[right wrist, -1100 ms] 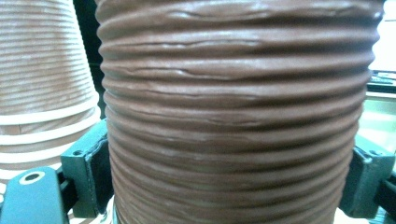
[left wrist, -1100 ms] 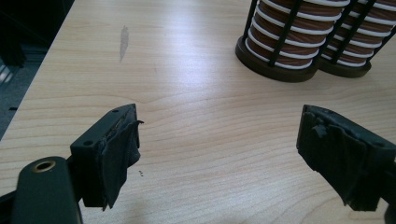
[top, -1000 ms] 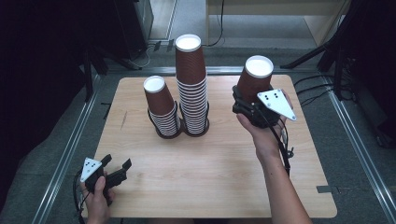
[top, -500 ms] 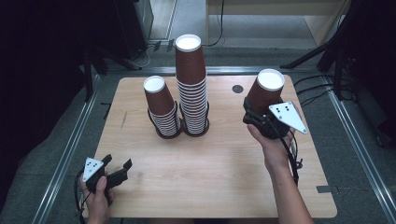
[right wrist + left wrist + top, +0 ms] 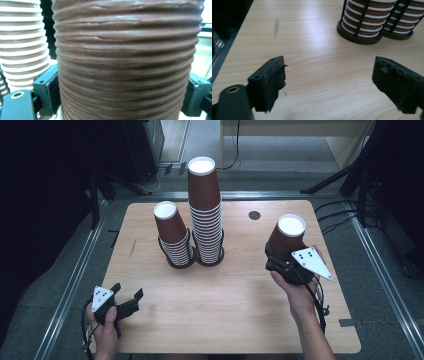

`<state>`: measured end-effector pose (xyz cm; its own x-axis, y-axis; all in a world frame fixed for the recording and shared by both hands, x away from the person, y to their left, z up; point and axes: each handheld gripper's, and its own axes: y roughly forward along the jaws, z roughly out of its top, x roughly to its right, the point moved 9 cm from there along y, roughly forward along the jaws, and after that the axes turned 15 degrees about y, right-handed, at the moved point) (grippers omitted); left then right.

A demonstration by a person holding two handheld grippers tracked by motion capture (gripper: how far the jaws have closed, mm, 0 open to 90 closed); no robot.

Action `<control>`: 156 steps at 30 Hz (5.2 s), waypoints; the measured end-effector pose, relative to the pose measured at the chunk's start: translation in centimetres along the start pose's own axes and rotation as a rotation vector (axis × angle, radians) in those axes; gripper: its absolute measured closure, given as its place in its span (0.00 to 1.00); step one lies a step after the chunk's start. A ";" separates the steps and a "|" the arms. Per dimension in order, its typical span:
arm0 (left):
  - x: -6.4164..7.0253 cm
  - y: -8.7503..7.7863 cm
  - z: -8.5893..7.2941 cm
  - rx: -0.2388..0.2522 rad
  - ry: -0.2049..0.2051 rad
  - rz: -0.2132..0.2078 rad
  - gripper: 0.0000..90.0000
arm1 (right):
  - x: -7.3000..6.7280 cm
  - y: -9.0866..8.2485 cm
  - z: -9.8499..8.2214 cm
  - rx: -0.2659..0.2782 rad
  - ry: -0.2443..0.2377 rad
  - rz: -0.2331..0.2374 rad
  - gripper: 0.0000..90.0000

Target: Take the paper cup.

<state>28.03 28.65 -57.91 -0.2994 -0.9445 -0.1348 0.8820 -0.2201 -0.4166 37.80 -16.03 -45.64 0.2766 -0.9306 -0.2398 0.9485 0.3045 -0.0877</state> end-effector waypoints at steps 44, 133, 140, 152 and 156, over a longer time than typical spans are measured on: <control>11.2 3.5 10.6 0.160 0.104 -0.249 0.08 | -3.7 -0.2 -7.5 -0.104 -0.248 0.096 0.13; 19.7 0.9 12.2 0.208 0.181 -0.580 0.09 | -13.6 -1.7 -12.2 0.060 -0.963 0.228 0.12; 19.8 1.0 12.2 0.192 0.169 -0.582 0.15 | -13.8 -1.8 -12.3 0.068 -0.993 0.235 0.11; 19.7 1.0 12.1 0.188 0.155 -0.605 0.21 | -13.5 -1.7 -12.0 0.079 -0.992 0.221 0.11; 19.7 1.0 12.2 0.195 0.160 -0.606 0.22 | -13.5 -1.7 -12.0 0.075 -0.986 0.221 0.10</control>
<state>27.39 6.84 -50.03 -0.8011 -0.5949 -0.0659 0.5855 -0.7560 -0.2927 30.65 -1.55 -53.83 0.4194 -0.6177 0.6652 0.8582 0.5086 -0.0688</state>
